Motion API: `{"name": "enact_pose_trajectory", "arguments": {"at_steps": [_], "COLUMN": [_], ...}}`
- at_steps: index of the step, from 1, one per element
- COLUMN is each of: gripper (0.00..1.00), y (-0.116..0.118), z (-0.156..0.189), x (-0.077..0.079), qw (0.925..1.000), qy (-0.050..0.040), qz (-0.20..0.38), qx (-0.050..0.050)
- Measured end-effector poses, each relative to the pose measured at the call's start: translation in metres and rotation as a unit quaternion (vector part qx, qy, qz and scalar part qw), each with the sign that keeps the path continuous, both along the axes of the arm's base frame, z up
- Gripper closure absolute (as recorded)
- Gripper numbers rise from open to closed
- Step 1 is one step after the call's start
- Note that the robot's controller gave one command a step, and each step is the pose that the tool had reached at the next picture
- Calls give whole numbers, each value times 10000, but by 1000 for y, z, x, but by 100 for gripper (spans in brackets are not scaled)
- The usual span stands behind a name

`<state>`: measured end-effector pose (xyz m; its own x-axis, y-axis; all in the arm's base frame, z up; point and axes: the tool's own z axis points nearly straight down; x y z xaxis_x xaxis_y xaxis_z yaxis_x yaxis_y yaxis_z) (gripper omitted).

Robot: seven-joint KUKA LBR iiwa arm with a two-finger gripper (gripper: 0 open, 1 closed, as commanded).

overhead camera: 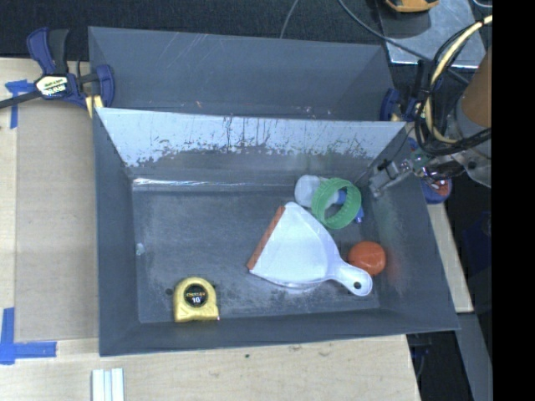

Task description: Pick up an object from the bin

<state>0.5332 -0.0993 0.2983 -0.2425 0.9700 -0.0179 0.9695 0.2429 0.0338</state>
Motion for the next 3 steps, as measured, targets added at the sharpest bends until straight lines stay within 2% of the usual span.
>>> {"name": "enact_pose_trajectory", "arguments": {"at_steps": [1, 2, 3], "gripper": [0, 100, 100], "y": [18, 17, 15], "z": [-34, -34, -105], "x": [-42, -41, -24], "qw": [9912, 9912, 9783], "qy": [15, 10, 32], "qz": [1323, 1325, 2071], "qx": [-50, -54, -79]}}
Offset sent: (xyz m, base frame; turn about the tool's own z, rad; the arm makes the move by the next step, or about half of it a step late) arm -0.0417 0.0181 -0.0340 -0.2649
